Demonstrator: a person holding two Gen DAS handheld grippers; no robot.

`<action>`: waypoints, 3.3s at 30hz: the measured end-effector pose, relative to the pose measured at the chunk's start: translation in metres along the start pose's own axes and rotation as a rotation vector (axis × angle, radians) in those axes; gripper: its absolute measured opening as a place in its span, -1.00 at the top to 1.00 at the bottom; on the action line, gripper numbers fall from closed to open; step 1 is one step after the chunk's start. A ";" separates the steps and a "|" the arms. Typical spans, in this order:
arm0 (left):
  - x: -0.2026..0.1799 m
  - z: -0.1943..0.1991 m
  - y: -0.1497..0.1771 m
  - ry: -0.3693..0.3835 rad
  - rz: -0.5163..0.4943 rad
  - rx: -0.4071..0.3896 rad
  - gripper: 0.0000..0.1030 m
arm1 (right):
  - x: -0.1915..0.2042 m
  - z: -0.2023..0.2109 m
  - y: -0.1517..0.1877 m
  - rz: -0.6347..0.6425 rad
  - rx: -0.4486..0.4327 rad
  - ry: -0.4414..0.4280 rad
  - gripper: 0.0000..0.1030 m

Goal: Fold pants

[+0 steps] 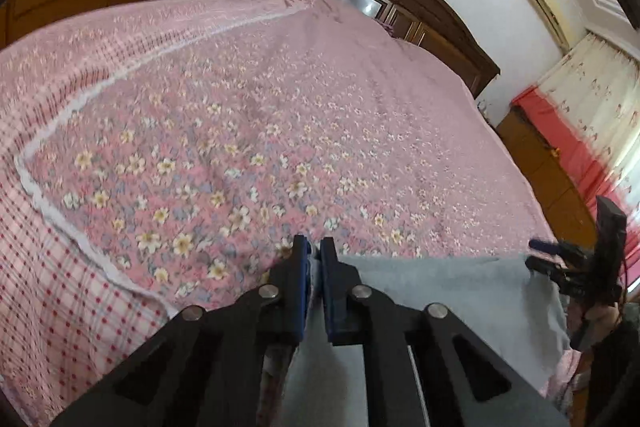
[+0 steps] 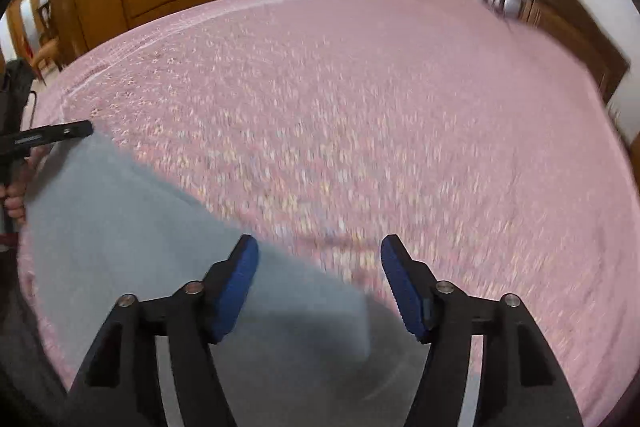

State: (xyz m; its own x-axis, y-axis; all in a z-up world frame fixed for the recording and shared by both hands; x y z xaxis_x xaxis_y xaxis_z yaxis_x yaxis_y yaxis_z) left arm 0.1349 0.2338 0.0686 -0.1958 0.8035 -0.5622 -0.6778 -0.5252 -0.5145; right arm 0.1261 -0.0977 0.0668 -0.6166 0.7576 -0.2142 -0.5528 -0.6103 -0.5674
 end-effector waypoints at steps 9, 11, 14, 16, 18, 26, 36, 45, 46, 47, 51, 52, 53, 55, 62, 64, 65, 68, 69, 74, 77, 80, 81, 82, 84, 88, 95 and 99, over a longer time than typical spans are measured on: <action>-0.011 0.020 -0.005 0.052 0.000 -0.089 0.90 | -0.013 0.018 -0.002 -0.102 -0.163 0.032 0.97; -0.012 0.014 -0.005 0.031 0.001 -0.083 0.91 | -0.014 0.013 0.000 -0.112 -0.154 0.043 0.97; -0.018 0.006 0.002 -0.025 -0.044 -0.079 0.89 | -0.015 -0.002 0.002 -0.159 -0.132 0.052 0.97; -0.023 -0.003 0.007 -0.107 -0.066 -0.062 0.79 | -0.018 -0.012 0.001 -0.171 -0.105 0.090 0.97; -0.024 -0.001 0.010 -0.228 -0.077 -0.119 0.62 | -0.021 -0.019 0.004 -0.185 -0.066 0.113 0.81; -0.095 0.058 0.034 -0.192 -0.204 -0.342 0.61 | -0.099 0.105 0.103 -0.285 -0.086 0.313 -0.24; -0.301 -0.114 0.078 0.219 -0.276 0.471 0.54 | -0.146 0.142 0.243 -0.592 -0.029 0.169 -0.24; -0.308 -0.162 0.060 -0.010 -0.264 0.624 -0.08 | -0.102 0.167 0.257 -0.442 -0.102 0.103 -0.22; -0.299 -0.164 0.052 -0.033 -0.249 0.619 -0.08 | -0.098 0.165 0.255 -0.420 -0.095 0.113 -0.22; -0.293 -0.168 0.049 -0.045 -0.234 0.623 -0.08 | -0.094 0.161 0.252 -0.403 -0.085 0.124 -0.22; -0.285 -0.178 0.047 0.033 -0.182 0.718 0.27 | -0.091 0.145 0.252 -0.396 -0.058 0.121 -0.22; -0.290 -0.175 0.051 0.092 -0.177 0.764 0.40 | -0.090 0.143 0.254 -0.400 -0.051 0.124 -0.22; -0.295 -0.173 0.057 0.133 -0.178 0.794 0.40 | -0.090 0.141 0.256 -0.402 -0.047 0.128 -0.22; -0.310 -0.170 0.066 0.159 -0.197 0.822 0.39 | -0.089 0.139 0.258 -0.405 -0.049 0.134 -0.22; -0.312 -0.192 0.057 0.202 -0.075 0.773 0.97 | -0.096 0.132 0.254 -0.412 -0.046 0.143 -0.16; -0.310 -0.180 0.040 0.290 -0.060 0.705 0.97 | -0.098 0.132 0.254 -0.404 -0.041 0.153 -0.09; -0.307 -0.176 0.029 0.324 -0.048 0.668 0.97 | -0.099 0.132 0.255 -0.404 -0.039 0.158 -0.06; -0.299 -0.168 0.012 0.376 -0.001 0.593 0.98 | -0.096 0.134 0.257 -0.411 -0.045 0.161 -0.06; -0.297 -0.169 0.009 0.378 0.008 0.574 0.98 | -0.097 0.134 0.258 -0.415 -0.047 0.165 -0.06; -0.306 -0.197 0.019 0.258 -0.079 0.551 0.98 | -0.098 0.132 0.262 -0.433 -0.031 0.208 0.20; -0.311 -0.216 0.031 0.210 -0.113 0.552 0.97 | -0.101 0.134 0.267 -0.461 -0.038 0.217 0.78; -0.311 -0.226 0.043 0.185 -0.155 0.551 0.97 | -0.111 0.142 0.279 -0.568 -0.090 0.158 0.84; -0.315 -0.228 0.051 0.185 -0.159 0.549 0.97 | -0.114 0.144 0.284 -0.595 -0.103 0.136 0.85; -0.314 -0.229 0.051 0.190 -0.158 0.545 0.97 | -0.115 0.146 0.288 -0.617 -0.114 0.120 0.85; -0.300 -0.222 0.052 0.194 -0.156 0.533 0.97 | -0.113 0.148 0.290 -0.630 -0.111 0.117 0.84; -0.302 -0.216 0.057 0.183 -0.202 0.466 0.99 | -0.106 0.140 0.288 -0.594 -0.067 0.143 0.72; -0.325 -0.125 0.077 0.372 -0.351 0.295 0.83 | -0.089 0.177 0.271 -0.469 -0.066 0.213 -0.03; -0.297 -0.073 0.117 0.376 -0.468 0.240 0.83 | -0.072 0.176 0.256 -0.345 -0.080 0.187 -0.01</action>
State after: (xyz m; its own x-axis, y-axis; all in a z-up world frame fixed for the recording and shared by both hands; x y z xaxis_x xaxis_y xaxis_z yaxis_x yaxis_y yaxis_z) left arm 0.1655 -0.0868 0.1288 0.3912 0.7565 -0.5242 -0.7792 -0.0308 -0.6260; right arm -0.0693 -0.3491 0.0771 -0.2858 0.9485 -0.1369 -0.6600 -0.2984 -0.6895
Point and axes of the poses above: each gripper's, at about its wrist camera, not at the fingertips, and z roughly against the way its jaws point, x to its left, y to its underside, the point moved 2 cm from there along -z, roughly the way its jaws point, and after that the axes turned 13 degrees about z, right-handed, at the moved point
